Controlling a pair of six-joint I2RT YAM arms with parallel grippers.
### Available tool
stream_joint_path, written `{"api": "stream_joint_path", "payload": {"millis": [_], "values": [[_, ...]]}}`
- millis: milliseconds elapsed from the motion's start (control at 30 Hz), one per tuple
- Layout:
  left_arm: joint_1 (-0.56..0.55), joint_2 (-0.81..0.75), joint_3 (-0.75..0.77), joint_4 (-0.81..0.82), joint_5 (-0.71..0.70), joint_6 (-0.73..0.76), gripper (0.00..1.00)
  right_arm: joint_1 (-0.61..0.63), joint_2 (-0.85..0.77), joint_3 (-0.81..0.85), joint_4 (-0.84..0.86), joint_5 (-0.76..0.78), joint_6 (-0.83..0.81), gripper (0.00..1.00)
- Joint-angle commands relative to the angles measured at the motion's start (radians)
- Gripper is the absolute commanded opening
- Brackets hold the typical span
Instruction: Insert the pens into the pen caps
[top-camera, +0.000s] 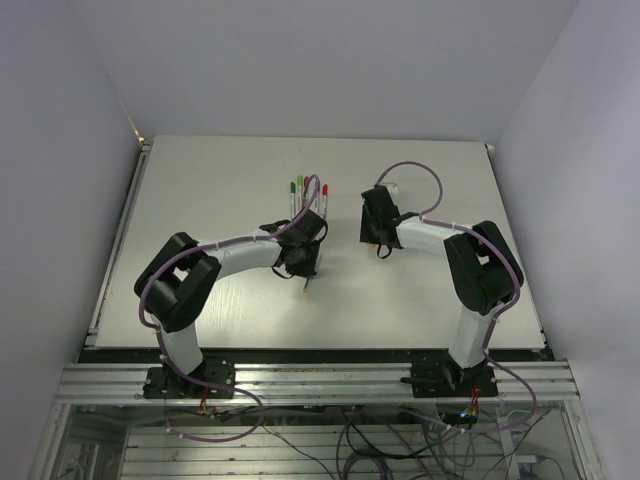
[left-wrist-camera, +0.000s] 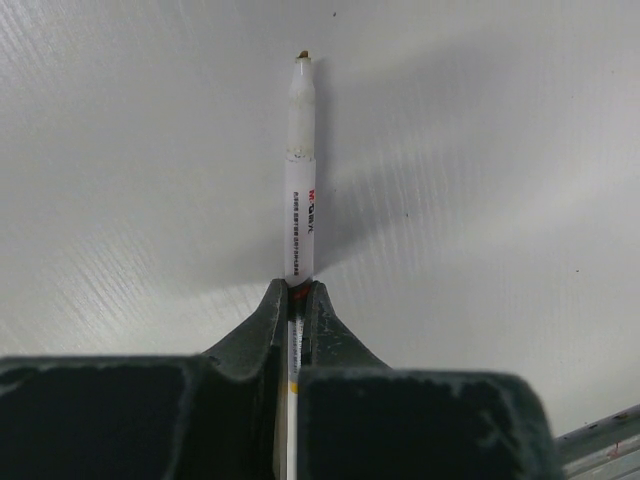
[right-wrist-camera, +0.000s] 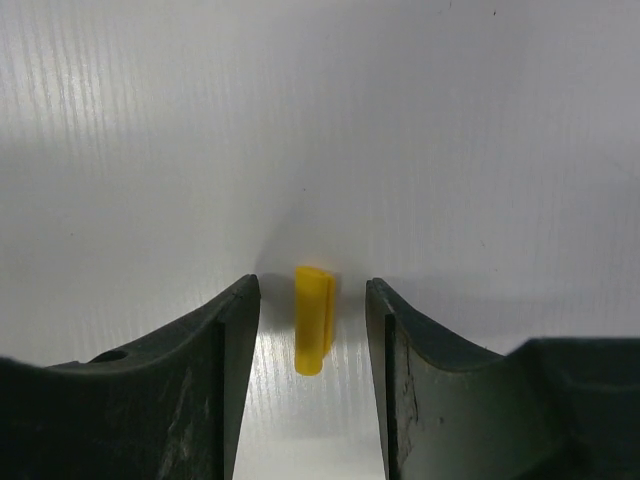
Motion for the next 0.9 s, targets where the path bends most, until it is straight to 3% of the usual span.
{"api": "stream_joint_path", "payload": {"millis": [0, 133, 233, 400, 600, 867], "values": [[0.01, -0.002, -0.005, 0.041, 0.043, -0.008, 0.07, 0.005, 0.035, 0.011, -0.055, 0.029, 0.01, 0.46], [0.015, 0.005, -0.005, 0.047, 0.05, -0.01, 0.07, 0.005, 0.057, 0.012, -0.067, 0.033, 0.015, 0.42], [0.016, 0.004, -0.009, 0.047, 0.049, -0.013, 0.07, 0.005, 0.071, 0.023, -0.097, 0.03, 0.025, 0.34], [0.021, -0.011, -0.019, 0.046, 0.036, -0.017, 0.07, 0.008, 0.089, 0.043, -0.194, -0.019, 0.044, 0.0], [0.024, -0.019, -0.013, 0.05, 0.036, -0.003, 0.07, 0.008, 0.051, 0.017, -0.22, -0.06, 0.057, 0.0], [0.024, -0.033, 0.027, 0.115, 0.049, 0.024, 0.07, -0.001, -0.15, -0.001, -0.074, -0.034, 0.037, 0.0]]}}
